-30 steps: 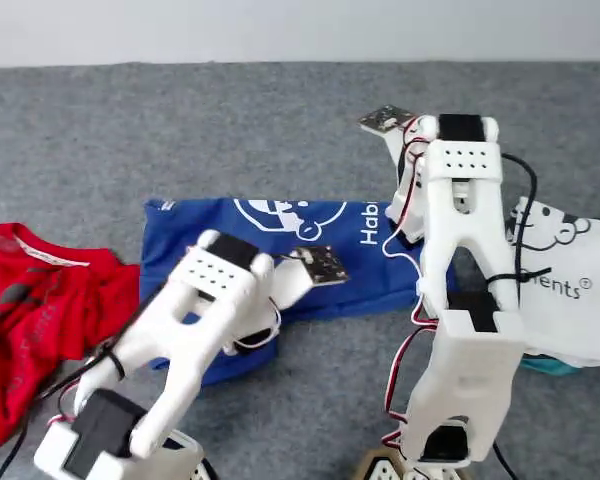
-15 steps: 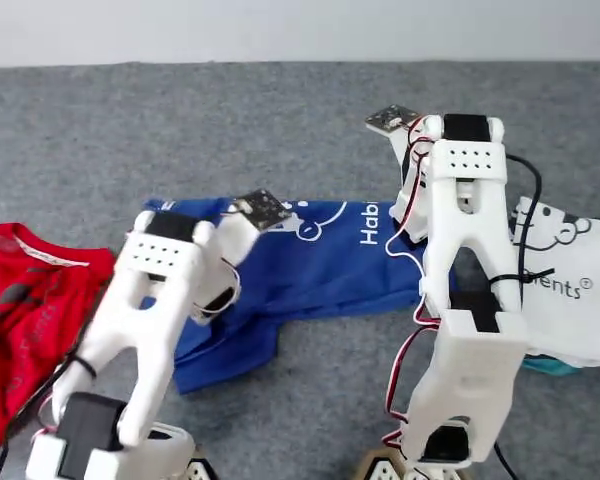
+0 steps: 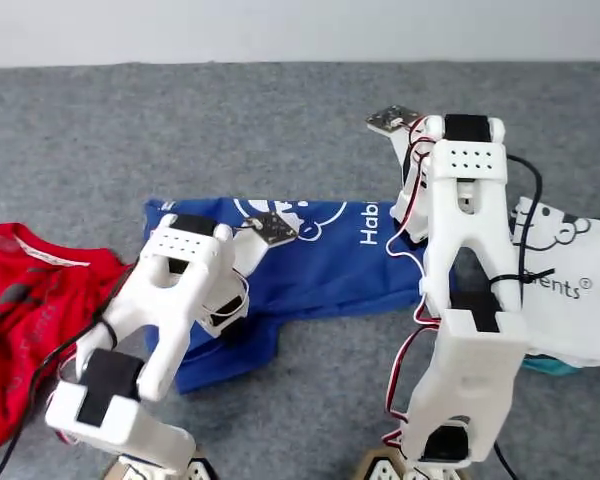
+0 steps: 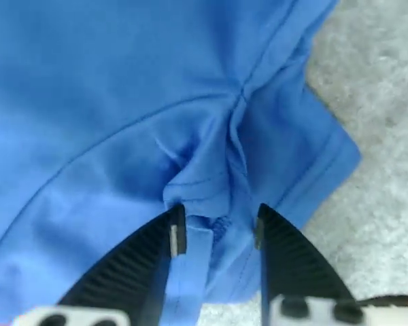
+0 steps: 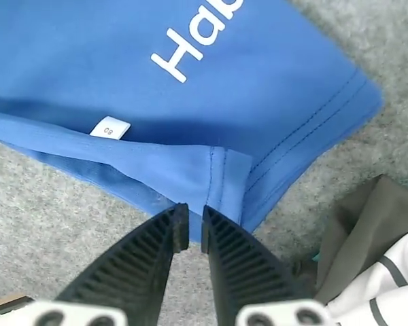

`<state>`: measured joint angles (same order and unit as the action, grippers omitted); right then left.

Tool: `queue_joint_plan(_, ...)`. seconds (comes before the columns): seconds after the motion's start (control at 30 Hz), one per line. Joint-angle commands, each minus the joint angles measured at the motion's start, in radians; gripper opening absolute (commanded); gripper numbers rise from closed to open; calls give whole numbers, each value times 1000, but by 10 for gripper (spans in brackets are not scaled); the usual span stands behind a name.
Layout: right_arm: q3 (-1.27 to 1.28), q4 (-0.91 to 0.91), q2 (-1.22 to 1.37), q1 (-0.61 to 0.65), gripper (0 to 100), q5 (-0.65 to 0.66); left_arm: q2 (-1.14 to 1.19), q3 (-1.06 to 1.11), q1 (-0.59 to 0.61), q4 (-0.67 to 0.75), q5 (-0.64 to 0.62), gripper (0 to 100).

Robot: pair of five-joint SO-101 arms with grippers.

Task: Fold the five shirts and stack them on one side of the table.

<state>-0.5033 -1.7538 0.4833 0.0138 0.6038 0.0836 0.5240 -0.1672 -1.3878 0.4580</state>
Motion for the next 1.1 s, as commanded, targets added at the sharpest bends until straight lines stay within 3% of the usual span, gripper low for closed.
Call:
queue_joint_plan(0.0,-6,-41,-51,-12,44,-9,2,-25,-9,32,-12,113)
queue_joint_plan(0.13,-6,-41,-51,-12,44,-9,2,-21,-66,18,-11,11)
queue_joint_plan(0.53,-6,-39,-51,-12,44,-9,-163,-13,-233,-81,-40,14)
queue_joint_plan(0.7,-6,-39,-51,-12,44,-9,-163,35,-232,-60,-40,29)
queue_joint_plan(0.87,-6,-41,-51,-12,44,-9,-173,35,-204,-92,-40,159)
queue_joint_plan(1.07,-6,-39,-51,-12,44,-9,-175,-76,-112,-189,-38,166)
